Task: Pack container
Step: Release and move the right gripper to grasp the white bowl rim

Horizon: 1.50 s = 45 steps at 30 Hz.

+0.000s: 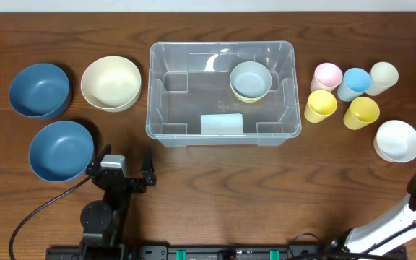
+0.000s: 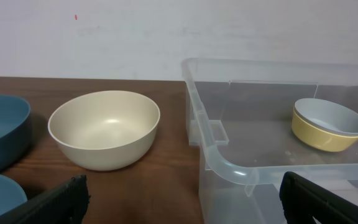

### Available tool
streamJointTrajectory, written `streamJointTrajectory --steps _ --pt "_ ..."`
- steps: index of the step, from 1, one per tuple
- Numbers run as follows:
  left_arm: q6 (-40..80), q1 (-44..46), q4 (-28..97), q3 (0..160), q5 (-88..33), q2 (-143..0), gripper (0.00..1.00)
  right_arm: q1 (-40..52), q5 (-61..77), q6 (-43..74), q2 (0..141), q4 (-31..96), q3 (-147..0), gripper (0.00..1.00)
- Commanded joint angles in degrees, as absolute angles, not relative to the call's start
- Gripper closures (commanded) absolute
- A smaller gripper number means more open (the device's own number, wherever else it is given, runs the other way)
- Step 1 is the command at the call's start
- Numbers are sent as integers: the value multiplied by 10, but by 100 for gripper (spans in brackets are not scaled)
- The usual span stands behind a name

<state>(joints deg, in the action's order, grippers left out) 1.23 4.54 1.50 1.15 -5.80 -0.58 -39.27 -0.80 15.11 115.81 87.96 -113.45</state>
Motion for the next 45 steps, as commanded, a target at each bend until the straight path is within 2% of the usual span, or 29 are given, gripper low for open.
streamJointTrajectory --steps 1,9,21,34,37,40,45 --pt "4 43 35 2 -67 -3 2 -401 3 163 1146 849 -1080 66" --pt "4 43 35 2 -67 -3 2 -407 2 173 1146 762 -970 67" --pt "4 43 35 2 -67 -3 2 -459 -26 170 1146 758 -940 66" --pt "4 43 35 2 -67 -3 2 -430 33 103 1146 620 -875 66" --pt "4 43 35 2 -67 -3 2 -420 33 97 1148 600 -869 68" --pt "4 43 36 2 -67 -3 2 -407 23 93 1148 582 -853 75" --pt "4 43 35 2 -67 -3 2 -402 4 98 1148 572 -833 77"
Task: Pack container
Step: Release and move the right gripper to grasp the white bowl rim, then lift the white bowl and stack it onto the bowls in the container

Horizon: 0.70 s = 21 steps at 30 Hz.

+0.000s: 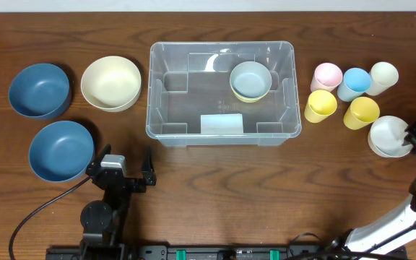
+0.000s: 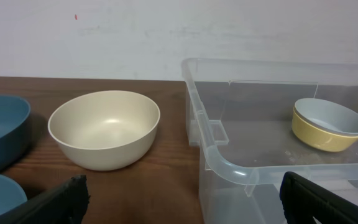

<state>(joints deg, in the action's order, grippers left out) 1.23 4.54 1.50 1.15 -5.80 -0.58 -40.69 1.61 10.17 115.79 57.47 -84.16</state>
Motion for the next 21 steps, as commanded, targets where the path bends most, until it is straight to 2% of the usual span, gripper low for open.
streamJointTrajectory --steps 1,6,15,21 --pt "4 43 35 2 -67 -3 2 -403 4 98 1148 572 -832 80" --pt "4 43 35 2 -67 -3 2 -403 2 98 1148 573 -832 98" --pt "4 43 35 2 -67 -3 2 -410 -20 128 1147 586 -835 99" --pt "4 43 35 2 -67 -3 2 -425 -19 148 1145 662 -919 99"
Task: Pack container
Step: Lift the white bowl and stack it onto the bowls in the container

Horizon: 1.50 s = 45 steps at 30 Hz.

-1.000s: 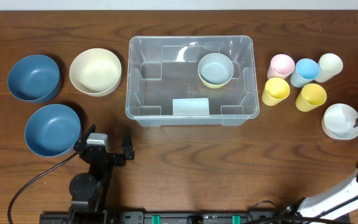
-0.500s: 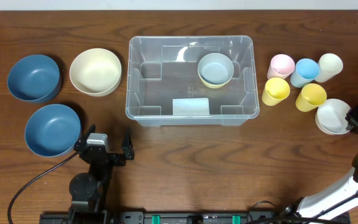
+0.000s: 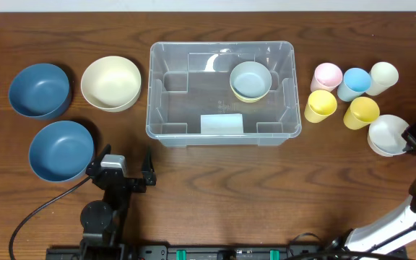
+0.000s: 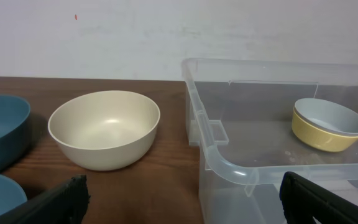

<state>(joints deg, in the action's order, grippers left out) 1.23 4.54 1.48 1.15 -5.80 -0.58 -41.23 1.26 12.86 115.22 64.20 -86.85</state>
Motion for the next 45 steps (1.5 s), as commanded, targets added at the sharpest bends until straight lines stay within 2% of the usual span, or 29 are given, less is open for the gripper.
streamJointTrajectory --steps 1,7,13,16,21,33,38,45 --pt "4 43 35 2 -67 -3 2 -426 -19 148 1144 683 -945 99" --pt "4 43 35 2 -67 -3 2 -427 -7 163 1141 803 -1127 99" --pt "4 43 35 2 -67 -3 2 -399 188 101 1134 859 -1283 99" --pt "4 43 35 2 -67 -3 2 -356 259 56 1124 867 -1336 99" --pt "4 43 35 2 -67 -3 2 -225 263 10 1100 867 -1392 99" --pt "4 43 35 2 -67 -3 2 157 -19 32 1113 804 -1405 99" --pt "4 43 35 2 -67 -3 2 219 -104 64 1157 788 -1405 99" --pt "4 43 36 2 -67 -3 2 224 -137 117 1231 785 -1405 99"
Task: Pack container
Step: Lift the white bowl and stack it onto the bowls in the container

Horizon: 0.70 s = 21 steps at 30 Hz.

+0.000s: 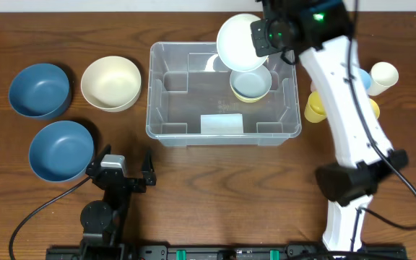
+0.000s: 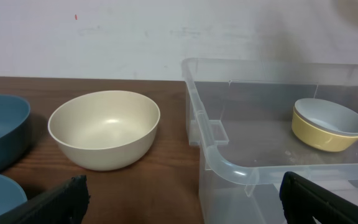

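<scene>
The clear plastic container (image 1: 166, 123) stands mid-table; inside, at its back right, a grey-blue bowl nests in a yellow bowl (image 1: 250, 81), which also shows in the left wrist view (image 2: 328, 127). A white bowl (image 1: 238, 42) hangs tilted over the container's back rim, above the nested bowls, with my right gripper (image 1: 261, 34) shut on its right edge. My left gripper (image 1: 126, 173) rests open near the front edge, left of the container, holding nothing; its fingers (image 2: 61, 199) frame the wrist view.
A cream bowl (image 1: 110, 83) and two blue bowls (image 1: 40, 90) (image 1: 61, 150) sit left of the container. Right of it stand cups: a yellow one (image 1: 315, 107), a cream one (image 1: 384, 74) and others partly hidden behind my right arm (image 1: 345, 108).
My right gripper was at the white bowl near the table's right edge. It now holds that bowl up over the container's back right part. The left arm has not moved.
The white bowl first sat alone at the right edge, below the cups. Then my right gripper was at its right rim, and the bowl had shifted slightly left. Now the bowl is off the table, held above the container. Everything else has kept its place.
</scene>
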### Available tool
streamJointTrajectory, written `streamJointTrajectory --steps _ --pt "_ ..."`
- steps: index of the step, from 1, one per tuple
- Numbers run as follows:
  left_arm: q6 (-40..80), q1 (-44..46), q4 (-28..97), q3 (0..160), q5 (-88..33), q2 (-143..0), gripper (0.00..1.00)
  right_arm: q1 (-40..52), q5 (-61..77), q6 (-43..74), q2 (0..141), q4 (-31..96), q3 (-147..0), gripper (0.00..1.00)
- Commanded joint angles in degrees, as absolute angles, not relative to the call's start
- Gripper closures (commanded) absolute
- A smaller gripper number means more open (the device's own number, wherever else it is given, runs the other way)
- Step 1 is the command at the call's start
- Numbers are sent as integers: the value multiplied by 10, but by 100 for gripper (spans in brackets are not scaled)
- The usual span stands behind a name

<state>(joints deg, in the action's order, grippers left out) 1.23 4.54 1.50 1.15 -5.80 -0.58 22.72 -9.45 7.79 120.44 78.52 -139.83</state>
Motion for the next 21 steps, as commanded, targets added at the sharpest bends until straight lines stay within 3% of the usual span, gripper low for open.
streamJointTrajectory --steps 1,21 --pt "4 43 35 2 -67 -3 2 222 -137 124 1242 785 -1405 99" --pt "4 43 35 2 -67 -3 2 203 -137 195 1342 840 -1403 99"
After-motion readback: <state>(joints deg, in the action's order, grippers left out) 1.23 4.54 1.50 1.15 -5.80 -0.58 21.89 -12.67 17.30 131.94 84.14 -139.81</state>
